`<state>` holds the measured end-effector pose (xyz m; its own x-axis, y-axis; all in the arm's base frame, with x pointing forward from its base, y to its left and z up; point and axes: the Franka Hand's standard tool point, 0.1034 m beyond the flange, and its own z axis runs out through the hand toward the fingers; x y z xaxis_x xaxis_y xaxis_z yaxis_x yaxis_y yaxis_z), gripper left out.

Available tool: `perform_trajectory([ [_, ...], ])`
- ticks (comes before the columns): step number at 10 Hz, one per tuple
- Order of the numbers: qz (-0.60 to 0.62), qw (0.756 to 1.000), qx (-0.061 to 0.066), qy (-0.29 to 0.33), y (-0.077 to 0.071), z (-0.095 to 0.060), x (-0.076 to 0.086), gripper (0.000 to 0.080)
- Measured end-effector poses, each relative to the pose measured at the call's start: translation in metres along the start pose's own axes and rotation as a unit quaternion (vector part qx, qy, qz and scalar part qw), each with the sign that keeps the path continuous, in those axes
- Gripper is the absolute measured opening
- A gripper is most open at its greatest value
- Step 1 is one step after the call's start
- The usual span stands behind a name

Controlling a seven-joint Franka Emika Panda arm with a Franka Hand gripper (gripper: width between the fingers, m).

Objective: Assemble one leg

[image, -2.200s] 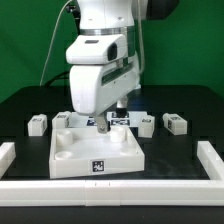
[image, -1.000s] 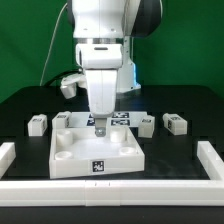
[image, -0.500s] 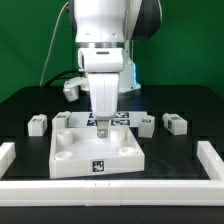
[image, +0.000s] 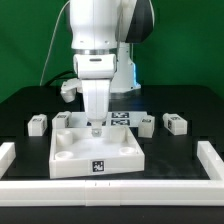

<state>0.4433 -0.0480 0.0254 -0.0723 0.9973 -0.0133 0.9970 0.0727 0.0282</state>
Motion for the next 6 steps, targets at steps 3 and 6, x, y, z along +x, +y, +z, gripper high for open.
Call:
perform_trajectory([
  [3, 0.008, 1.0, 0.018, 0.005, -0.013, 0.017, -0.004, 0.065],
  [6, 0.009, 1.0, 0.021, 0.006, -0.015, 0.02, -0.004, 0.065],
])
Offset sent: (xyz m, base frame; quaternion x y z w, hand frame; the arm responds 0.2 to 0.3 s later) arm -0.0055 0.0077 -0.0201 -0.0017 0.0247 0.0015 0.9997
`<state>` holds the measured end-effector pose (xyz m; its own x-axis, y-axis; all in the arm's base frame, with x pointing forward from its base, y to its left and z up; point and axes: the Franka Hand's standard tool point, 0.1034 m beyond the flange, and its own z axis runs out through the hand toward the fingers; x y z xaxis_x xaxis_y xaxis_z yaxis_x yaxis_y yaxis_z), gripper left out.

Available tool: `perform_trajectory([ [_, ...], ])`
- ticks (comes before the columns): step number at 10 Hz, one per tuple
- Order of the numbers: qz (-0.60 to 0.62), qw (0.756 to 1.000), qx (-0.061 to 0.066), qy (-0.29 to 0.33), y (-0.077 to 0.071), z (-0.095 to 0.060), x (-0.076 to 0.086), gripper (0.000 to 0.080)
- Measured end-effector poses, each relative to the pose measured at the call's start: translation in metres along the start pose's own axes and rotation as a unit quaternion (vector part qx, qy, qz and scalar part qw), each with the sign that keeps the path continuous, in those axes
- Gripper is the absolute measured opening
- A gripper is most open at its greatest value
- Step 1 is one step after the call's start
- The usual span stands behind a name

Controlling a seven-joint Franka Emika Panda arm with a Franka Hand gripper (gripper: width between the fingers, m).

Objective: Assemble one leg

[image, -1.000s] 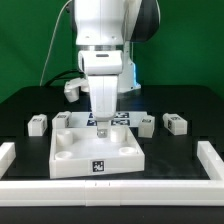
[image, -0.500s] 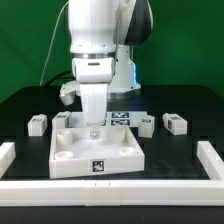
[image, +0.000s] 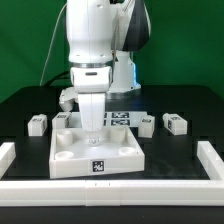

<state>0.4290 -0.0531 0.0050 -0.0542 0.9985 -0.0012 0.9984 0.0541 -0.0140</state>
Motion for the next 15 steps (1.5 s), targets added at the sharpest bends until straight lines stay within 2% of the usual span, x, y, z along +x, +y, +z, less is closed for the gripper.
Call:
perform_trajectory([
  [2, 0.002, 1.0, 0.0, 0.0, 0.0003, -0.0001, -0.0001, 0.065],
  [3, 0.003, 1.0, 0.0, 0.0, 0.0006, -0.0002, -0.0001, 0.0508],
  [4, 0.004, 1.0, -0.001, 0.0, 0.0015, -0.0006, 0.0, 0.0508],
  [7, 0.005, 1.0, -0.001, 0.0, 0.0009, -0.0004, -0.0002, 0.0089],
  [9, 0.006, 1.0, -0.001, 0.0, 0.0009, -0.0004, -0.0006, 0.0057],
  [15, 0.006, 1.0, -0.001, 0.0, 0.0009, -0.0004, -0.0008, 0.0057],
])
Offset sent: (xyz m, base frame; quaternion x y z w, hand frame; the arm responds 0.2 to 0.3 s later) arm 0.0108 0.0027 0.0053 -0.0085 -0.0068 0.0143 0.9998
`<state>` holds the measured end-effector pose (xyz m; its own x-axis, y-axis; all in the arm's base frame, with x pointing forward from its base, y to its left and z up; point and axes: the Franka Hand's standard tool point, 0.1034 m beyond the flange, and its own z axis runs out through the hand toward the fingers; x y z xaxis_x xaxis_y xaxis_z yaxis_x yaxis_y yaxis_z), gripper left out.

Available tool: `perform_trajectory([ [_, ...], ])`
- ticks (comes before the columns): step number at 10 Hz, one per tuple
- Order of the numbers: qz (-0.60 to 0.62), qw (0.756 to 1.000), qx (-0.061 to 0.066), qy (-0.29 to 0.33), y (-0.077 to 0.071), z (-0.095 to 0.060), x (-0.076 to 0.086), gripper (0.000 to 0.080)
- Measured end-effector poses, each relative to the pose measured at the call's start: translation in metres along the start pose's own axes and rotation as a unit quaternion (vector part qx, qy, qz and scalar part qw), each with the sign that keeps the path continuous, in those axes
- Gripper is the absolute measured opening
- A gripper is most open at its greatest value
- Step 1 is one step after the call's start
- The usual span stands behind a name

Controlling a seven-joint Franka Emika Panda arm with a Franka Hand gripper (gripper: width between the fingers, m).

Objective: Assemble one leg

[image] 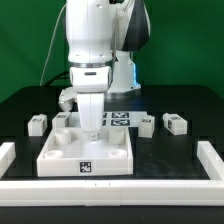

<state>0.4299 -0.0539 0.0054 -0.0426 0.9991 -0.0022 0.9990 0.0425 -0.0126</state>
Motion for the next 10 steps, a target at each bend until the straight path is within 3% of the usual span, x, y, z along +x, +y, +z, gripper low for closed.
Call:
perform_trajectory([
  [2, 0.013, 1.0, 0.0, 0.002, 0.003, 0.0, 0.01, 0.0057],
  [5, 0.019, 1.0, 0.001, 0.012, 0.026, -0.001, 0.06, 0.0057],
  [10, 0.005, 1.0, -0.004, 0.023, 0.057, -0.003, 0.108, 0.0057],
])
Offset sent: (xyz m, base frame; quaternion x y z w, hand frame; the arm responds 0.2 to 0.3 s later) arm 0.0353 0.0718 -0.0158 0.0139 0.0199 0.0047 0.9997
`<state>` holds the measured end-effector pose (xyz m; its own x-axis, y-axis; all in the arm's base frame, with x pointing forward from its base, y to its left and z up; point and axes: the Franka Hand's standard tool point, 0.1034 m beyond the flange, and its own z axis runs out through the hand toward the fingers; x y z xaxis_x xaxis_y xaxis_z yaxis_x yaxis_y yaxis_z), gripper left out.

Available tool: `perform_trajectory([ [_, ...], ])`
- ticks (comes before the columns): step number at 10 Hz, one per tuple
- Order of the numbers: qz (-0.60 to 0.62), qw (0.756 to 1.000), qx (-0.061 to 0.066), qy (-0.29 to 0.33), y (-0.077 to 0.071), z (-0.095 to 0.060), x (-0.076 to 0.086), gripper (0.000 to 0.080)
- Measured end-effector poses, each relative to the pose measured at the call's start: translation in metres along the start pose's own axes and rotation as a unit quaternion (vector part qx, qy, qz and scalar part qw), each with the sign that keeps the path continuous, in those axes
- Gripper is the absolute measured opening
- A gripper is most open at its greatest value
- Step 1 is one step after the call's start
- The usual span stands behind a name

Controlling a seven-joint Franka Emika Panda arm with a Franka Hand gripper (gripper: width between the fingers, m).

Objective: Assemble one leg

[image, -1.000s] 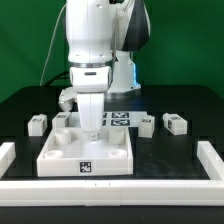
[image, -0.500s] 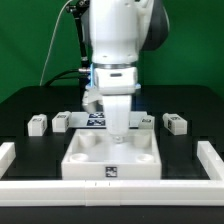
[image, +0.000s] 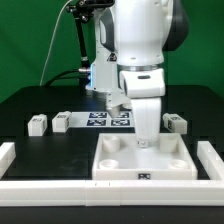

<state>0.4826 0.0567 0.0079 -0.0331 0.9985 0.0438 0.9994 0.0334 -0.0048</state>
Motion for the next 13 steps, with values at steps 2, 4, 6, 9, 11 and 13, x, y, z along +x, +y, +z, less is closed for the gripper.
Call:
perform_trajectory([
  [2, -0.005, 1.0, -0.001, 0.004, 0.009, -0.002, 0.013, 0.0057],
  [4, 0.012, 1.0, -0.001, 0.006, 0.01, -0.002, 0.02, 0.0057],
  [6, 0.014, 1.0, 0.001, 0.006, 0.01, 0.0, 0.02, 0.0057],
  [9, 0.017, 1.0, -0.002, 0.007, 0.02, 0.003, 0.015, 0.0057],
  [11, 0.022, 1.0, 0.001, 0.006, 0.02, 0.003, 0.016, 0.0057],
  [13, 0.022, 1.0, 0.001, 0.006, 0.02, 0.003, 0.015, 0.0155],
])
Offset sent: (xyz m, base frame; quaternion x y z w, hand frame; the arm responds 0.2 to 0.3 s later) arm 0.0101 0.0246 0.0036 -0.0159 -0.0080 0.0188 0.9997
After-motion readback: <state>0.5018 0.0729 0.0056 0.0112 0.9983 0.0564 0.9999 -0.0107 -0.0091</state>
